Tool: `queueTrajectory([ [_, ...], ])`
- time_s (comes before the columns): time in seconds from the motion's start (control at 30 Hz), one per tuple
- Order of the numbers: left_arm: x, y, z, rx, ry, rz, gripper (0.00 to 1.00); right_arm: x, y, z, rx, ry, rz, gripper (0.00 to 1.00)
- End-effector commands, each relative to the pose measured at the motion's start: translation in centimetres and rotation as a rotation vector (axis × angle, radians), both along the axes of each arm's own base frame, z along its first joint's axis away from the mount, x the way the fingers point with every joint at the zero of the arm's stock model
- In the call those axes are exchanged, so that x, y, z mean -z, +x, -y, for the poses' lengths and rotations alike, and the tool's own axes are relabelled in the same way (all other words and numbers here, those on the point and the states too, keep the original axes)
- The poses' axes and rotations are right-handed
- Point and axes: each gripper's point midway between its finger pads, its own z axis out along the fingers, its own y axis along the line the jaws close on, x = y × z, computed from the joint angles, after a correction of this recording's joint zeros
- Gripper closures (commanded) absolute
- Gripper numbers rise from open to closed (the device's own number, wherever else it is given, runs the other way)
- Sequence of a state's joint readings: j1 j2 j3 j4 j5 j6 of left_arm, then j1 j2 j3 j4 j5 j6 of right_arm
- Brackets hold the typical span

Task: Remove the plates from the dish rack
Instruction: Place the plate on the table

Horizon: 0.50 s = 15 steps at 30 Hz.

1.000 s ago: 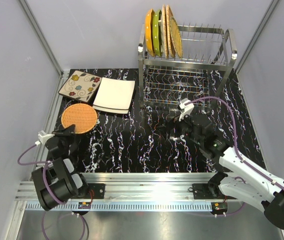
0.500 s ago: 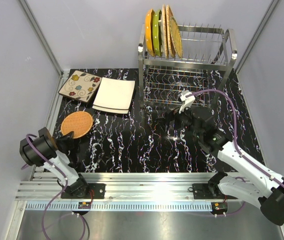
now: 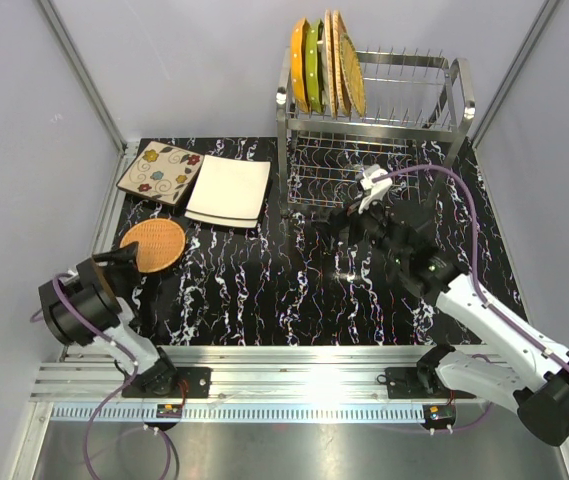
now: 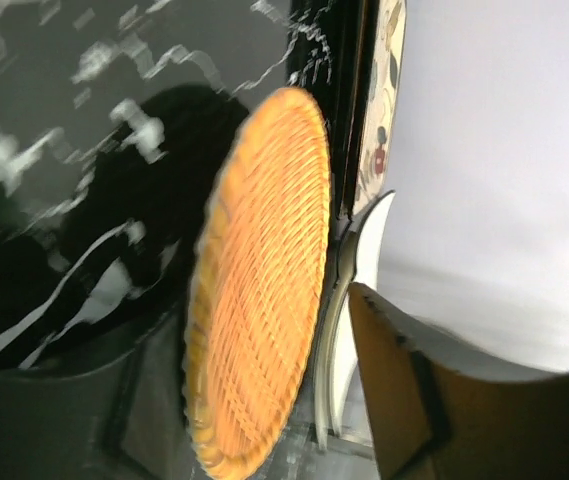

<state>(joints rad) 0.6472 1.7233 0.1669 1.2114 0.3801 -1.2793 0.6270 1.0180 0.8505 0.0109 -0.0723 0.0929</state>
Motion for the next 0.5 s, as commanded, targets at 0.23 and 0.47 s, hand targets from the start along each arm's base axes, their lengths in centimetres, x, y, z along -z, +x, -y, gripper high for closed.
queueTrajectory([
  [0.23,-0.6,-1.8,-3.1,0.014,0.263,-0.340,0.04,-8.5,1.7,-1.0,-0.094,-0.041,0.117,0.00],
  [0.47,-0.1,-2.7,-2.2,0.066,0.247,-0.403,0.01,-12.2,4.5,-1.0,-0.061,-0.045,0.080,0.00],
])
